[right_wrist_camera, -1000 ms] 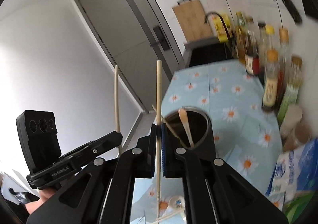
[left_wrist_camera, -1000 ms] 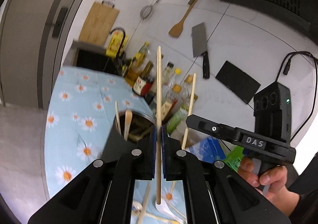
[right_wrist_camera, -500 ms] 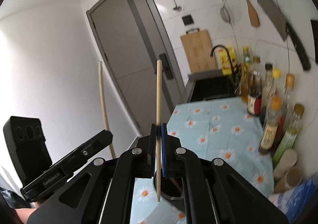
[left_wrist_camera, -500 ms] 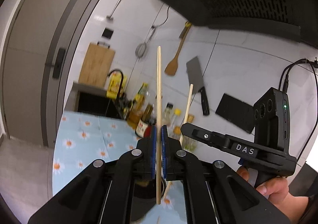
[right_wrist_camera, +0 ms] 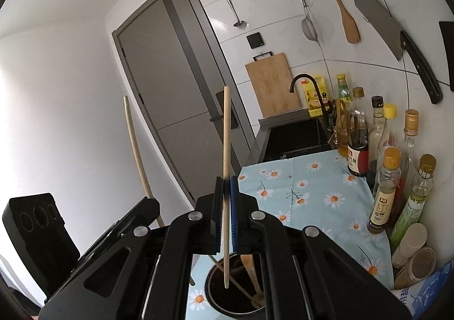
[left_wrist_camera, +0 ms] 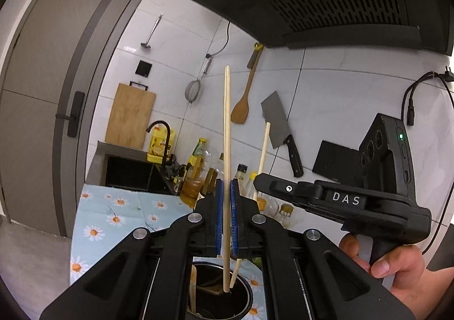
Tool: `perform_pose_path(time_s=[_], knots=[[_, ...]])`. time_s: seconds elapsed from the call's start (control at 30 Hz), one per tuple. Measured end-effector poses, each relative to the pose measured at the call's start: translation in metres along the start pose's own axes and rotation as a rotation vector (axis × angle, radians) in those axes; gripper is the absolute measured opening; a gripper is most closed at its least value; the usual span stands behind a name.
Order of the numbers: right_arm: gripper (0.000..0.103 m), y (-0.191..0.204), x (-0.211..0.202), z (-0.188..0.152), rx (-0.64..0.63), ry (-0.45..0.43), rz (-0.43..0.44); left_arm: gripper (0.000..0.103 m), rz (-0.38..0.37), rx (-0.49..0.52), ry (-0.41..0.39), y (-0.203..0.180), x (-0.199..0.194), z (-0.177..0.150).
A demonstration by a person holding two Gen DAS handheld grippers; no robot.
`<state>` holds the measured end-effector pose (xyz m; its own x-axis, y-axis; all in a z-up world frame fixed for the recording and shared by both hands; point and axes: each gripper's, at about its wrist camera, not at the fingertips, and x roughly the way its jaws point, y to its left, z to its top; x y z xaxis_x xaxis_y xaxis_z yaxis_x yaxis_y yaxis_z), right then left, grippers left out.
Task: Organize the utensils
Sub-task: 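Lower both chopsticks into the black holder and open both grippers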
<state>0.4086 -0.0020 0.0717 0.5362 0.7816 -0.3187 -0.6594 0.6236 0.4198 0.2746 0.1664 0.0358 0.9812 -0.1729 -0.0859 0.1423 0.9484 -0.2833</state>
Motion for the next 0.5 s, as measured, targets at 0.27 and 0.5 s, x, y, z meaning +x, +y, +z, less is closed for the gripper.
perform_pose_path(time_s=[0.27, 0.5], knots=[[0.006, -0.006, 0.009, -0.016, -0.013, -0.020, -0.043, 0.004, 0.016, 0.010, 0.066, 0.011, 0.023, -0.023], [0.006, -0.014, 0.031, -0.037, 0.018, 0.083, -0.063, 0.004, 0.018, 0.023, 0.118, 0.013, 0.031, -0.040]])
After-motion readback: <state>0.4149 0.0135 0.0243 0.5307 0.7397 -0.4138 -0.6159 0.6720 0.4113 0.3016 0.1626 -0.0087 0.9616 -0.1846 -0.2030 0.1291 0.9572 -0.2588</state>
